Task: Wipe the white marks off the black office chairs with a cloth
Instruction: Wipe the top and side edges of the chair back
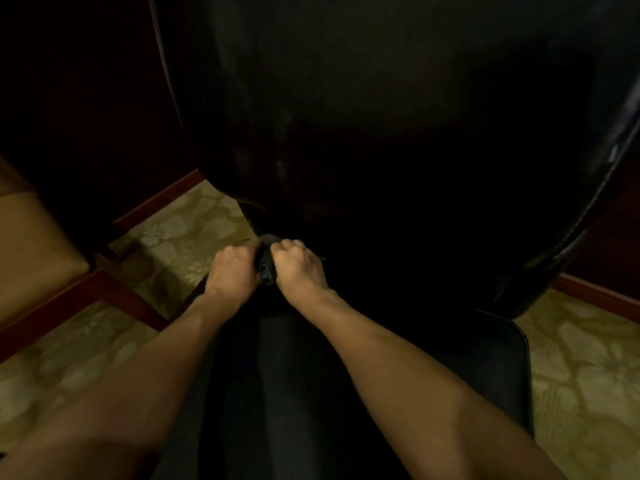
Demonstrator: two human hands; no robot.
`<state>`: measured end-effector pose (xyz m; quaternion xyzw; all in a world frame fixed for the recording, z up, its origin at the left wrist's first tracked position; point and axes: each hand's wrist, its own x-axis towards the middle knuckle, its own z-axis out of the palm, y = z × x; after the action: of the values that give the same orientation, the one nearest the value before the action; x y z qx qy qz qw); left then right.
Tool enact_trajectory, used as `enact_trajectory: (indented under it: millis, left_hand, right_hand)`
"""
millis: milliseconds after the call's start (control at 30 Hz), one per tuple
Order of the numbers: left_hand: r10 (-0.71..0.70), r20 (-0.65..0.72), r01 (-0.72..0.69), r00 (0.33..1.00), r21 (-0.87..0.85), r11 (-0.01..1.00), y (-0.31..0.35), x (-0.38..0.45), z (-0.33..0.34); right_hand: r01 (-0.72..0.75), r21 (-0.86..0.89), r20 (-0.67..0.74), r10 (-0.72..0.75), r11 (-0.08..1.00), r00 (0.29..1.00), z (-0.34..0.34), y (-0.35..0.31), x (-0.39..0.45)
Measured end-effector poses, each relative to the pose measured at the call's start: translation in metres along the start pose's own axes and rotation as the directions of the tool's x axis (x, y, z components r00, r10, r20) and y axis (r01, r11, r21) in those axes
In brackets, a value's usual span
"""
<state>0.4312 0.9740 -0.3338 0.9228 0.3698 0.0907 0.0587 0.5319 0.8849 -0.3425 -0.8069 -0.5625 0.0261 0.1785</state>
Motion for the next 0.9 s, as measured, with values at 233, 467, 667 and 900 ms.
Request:
enact_trajectory:
  millis: [233, 467, 667, 900]
  left_hand:
    - [0.342, -0.08, -0.35, 0.936, -0.133, 0.927, 0.138, -0.062, 0.04]
    - [0.522, -0.068, -0.525, 0.85, -0.188, 0.83, 0.28, -0.136, 0.054]
    - [0.599, -0.043, -0.598, 0.799, -0.152, 0.787, 0.28, -0.154, 0.044]
    - [0.372, 0.014, -0.372, 0.928, -0.011, 0.928, 0.174, -0.123, 0.026]
  right_hand:
    - [-0.148, -0.052, -0.004, 0.148, 0.988, 0.989, -0.055, 0.094, -0.139]
    - [-0.418, -0.019, -0.227, 0.403, 0.908, 0.887, -0.087, 0.168, -0.281]
    - [-0.432, 0.031, -0.297, 0.421, 0.901, 0.857, -0.088, 0.154, -0.307]
    - [-0.207, 0.089, -0.188, 0.22, 0.974, 0.957, -0.051, 0.098, -0.213]
